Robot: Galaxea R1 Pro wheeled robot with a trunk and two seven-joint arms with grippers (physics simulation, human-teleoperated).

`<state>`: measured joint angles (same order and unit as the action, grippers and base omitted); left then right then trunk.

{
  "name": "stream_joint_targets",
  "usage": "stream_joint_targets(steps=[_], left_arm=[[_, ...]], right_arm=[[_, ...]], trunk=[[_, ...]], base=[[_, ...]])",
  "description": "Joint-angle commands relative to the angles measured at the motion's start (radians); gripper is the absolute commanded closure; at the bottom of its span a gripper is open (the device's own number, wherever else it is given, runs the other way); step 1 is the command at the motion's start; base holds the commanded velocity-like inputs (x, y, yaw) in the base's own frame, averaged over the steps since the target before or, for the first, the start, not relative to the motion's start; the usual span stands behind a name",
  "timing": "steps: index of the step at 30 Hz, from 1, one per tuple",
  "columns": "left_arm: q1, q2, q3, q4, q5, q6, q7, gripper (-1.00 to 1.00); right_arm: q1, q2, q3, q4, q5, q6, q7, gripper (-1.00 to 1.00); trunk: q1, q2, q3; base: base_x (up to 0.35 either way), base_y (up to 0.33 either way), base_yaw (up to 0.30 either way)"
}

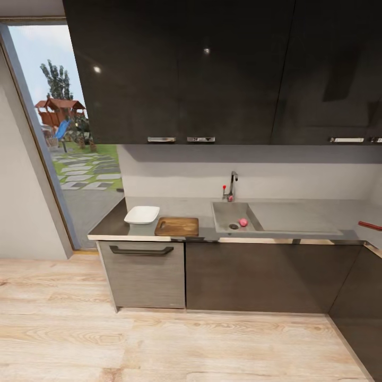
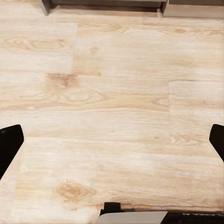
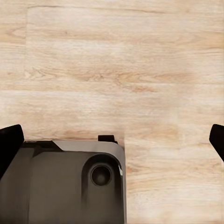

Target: In the kitchen, take the Vidalia onion out of the sink, dice it on the chopping board with the paring knife, put the diced onion into the bowl on the countertop, then place both the paring knife and the chopping board into the sink.

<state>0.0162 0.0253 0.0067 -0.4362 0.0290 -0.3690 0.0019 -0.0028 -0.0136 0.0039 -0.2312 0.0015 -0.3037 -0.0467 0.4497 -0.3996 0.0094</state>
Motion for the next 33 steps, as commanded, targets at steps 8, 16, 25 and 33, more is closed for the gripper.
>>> stream_joint_targets(steps=[8,16,25,33], left_arm=[[0.001,0.001,-0.001,-0.004,0.003,-0.002,0.000,-1.00],[0.003,0.032,-0.002,-0.127,0.011,-0.001,-0.006,-1.00],[0.067,0.016,-0.002,-0.407,0.011,0.002,-0.002,-1.00],[0.211,0.014,0.031,-0.640,0.013,0.004,-0.006,-1.00]], right_arm=[[0.000,0.000,0.001,0.001,0.000,-0.003,-0.002,-1.00],[0.000,0.000,0.001,0.001,0.000,-0.003,-0.002,-1.00],[0.000,0.000,0.001,0.001,0.000,-0.003,-0.003,-1.00],[0.000,0.000,0.001,0.001,0.000,-0.003,-0.003,-1.00]], trunk=[[0.000,0.000,0.000],[0.000,0.000,0.000],[0.000,0.000,0.000],[0.000,0.000,0.000]], base=[[0.000,0.000,0.000],[0.000,0.000,0.000],[0.000,0.000,0.000],[0.000,0.000,0.000]])
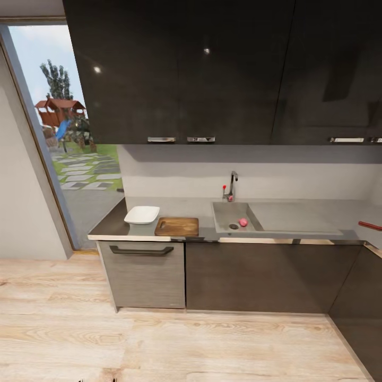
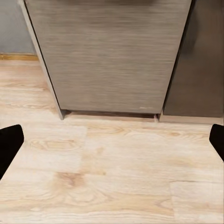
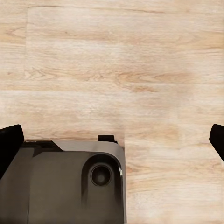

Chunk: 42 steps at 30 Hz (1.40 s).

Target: In the kitchen, take the Vidalia onion out of the sink, dice it on the chopping board with the paring knife, put the diced onion into the bowl on the countertop, then place both the paring knife and the chopping board into the sink.

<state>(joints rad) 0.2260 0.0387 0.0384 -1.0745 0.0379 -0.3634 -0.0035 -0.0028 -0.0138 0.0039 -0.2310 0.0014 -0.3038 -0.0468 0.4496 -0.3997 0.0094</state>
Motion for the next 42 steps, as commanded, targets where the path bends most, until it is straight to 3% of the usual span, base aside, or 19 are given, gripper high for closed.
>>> stream_joint_targets(steps=[1,6,11,20,38,42], left_arm=[[0.011,0.000,0.003,-0.018,0.004,-0.002,-0.001,-1.00],[0.091,-0.005,0.015,-0.141,0.023,-0.002,-0.001,-1.00],[0.140,-0.010,0.028,-0.195,0.042,-0.006,-0.002,-1.00],[0.148,-0.009,0.037,-0.115,0.045,-0.010,0.003,-1.00],[0.148,-0.010,0.038,-0.062,0.045,-0.009,0.004,-1.00],[0.148,-0.012,0.042,-0.016,0.045,-0.009,0.005,-1.00]], right_arm=[[0.000,0.000,0.001,0.001,0.000,-0.003,-0.002,-1.00],[0.000,0.000,0.001,0.001,0.000,-0.003,-0.002,-1.00],[0.000,0.000,0.001,0.001,0.000,-0.003,-0.002,-1.00],[0.000,0.000,0.001,0.001,0.000,-0.003,-0.003,-1.00],[0.000,0.000,0.001,0.001,0.000,-0.003,-0.003,-1.00],[0.000,0.000,0.001,0.001,0.000,-0.003,-0.002,-1.00]], trunk=[[0.000,0.000,0.000],[0.000,0.000,0.000],[0.000,0.000,0.000],[0.000,0.000,0.000],[0.000,0.000,0.000],[0.000,0.000,0.000]], base=[[0.000,0.000,0.000],[0.000,0.000,0.000],[0.000,0.000,0.000],[0.000,0.000,0.000],[0.000,0.000,0.000],[0.000,0.000,0.000]])
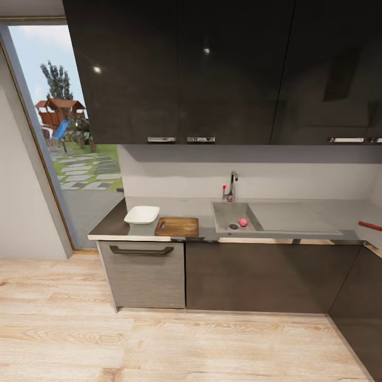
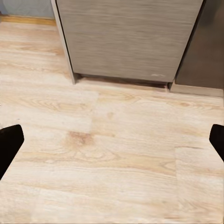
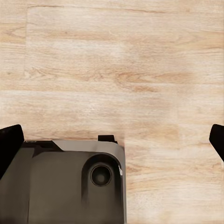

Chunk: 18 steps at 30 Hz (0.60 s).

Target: In the kitchen, take the Vidalia onion out of the sink, dice it on the chopping board with the paring knife, put the diced onion into the bowl on the countertop, then place both the paring knife and the chopping board into the sink.

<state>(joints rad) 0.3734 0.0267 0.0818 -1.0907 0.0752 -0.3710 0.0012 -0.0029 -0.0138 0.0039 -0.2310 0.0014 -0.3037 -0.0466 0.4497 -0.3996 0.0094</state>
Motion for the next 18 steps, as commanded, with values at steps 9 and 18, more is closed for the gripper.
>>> stream_joint_targets(steps=[9,18], left_arm=[[0.001,-0.002,-0.002,0.024,0.006,-0.002,0.000,-1.00],[0.001,-0.002,-0.003,0.028,0.006,-0.002,-0.001,-1.00]], right_arm=[[0.000,0.000,0.001,0.001,0.000,-0.003,-0.002,-1.00],[0.000,0.070,0.001,0.006,-0.002,0.000,-0.004,-1.00]], trunk=[[0.000,0.000,0.000],[0.000,0.000,0.000]], base=[[0.000,0.000,0.000],[0.000,0.000,0.000]])
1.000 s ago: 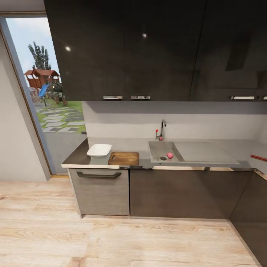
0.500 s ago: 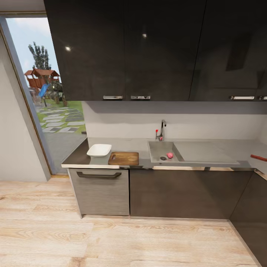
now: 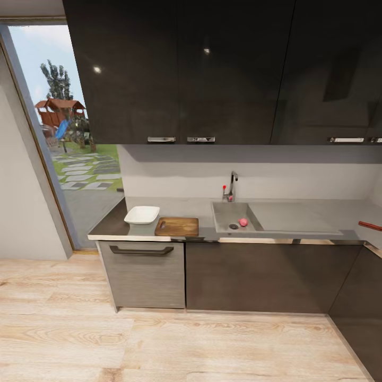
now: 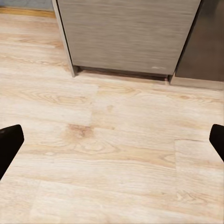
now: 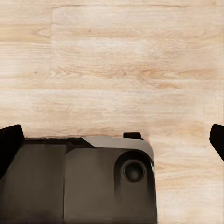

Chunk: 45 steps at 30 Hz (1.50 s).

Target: In the kitchen, take the Vidalia onion out of the sink, dice it on the chopping board with the paring knife, put the diced onion into the bowl on the countertop, then place both the paring knife and the chopping board into the sink.

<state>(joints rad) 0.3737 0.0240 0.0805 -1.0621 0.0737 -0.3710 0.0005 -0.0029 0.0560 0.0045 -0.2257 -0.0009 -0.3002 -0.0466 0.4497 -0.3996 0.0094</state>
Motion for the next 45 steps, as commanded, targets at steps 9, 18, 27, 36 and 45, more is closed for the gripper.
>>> stream_joint_targets(steps=[9,18,27,36,45], left_arm=[[0.000,0.000,-0.002,0.001,0.008,-0.002,-0.002,-1.00],[0.000,-0.001,-0.001,0.007,0.008,-0.002,-0.001,-1.00],[0.000,-0.001,-0.002,0.007,0.008,-0.002,-0.001,-1.00],[0.001,-0.001,-0.002,0.008,0.008,-0.002,-0.001,-1.00],[0.001,-0.001,-0.002,0.007,0.008,-0.002,-0.001,-1.00]], right_arm=[[0.000,0.001,-0.001,0.049,0.005,-0.006,-0.004,-1.00],[0.000,0.001,-0.003,0.052,0.001,-0.004,-0.004,-1.00],[0.000,0.006,-0.001,0.052,0.001,-0.005,-0.004,-1.00],[0.000,0.004,0.000,0.052,0.000,-0.004,-0.004,-1.00],[0.000,0.003,0.000,0.052,0.000,-0.005,-0.004,-1.00]], trunk=[[0.000,0.000,0.000],[0.000,0.000,0.000],[0.000,0.000,0.000],[0.000,0.000,0.000],[0.000,0.000,0.000]], base=[[0.000,0.000,0.000],[0.000,0.000,0.000],[0.000,0.000,0.000],[0.000,0.000,0.000],[0.000,0.000,0.000]])
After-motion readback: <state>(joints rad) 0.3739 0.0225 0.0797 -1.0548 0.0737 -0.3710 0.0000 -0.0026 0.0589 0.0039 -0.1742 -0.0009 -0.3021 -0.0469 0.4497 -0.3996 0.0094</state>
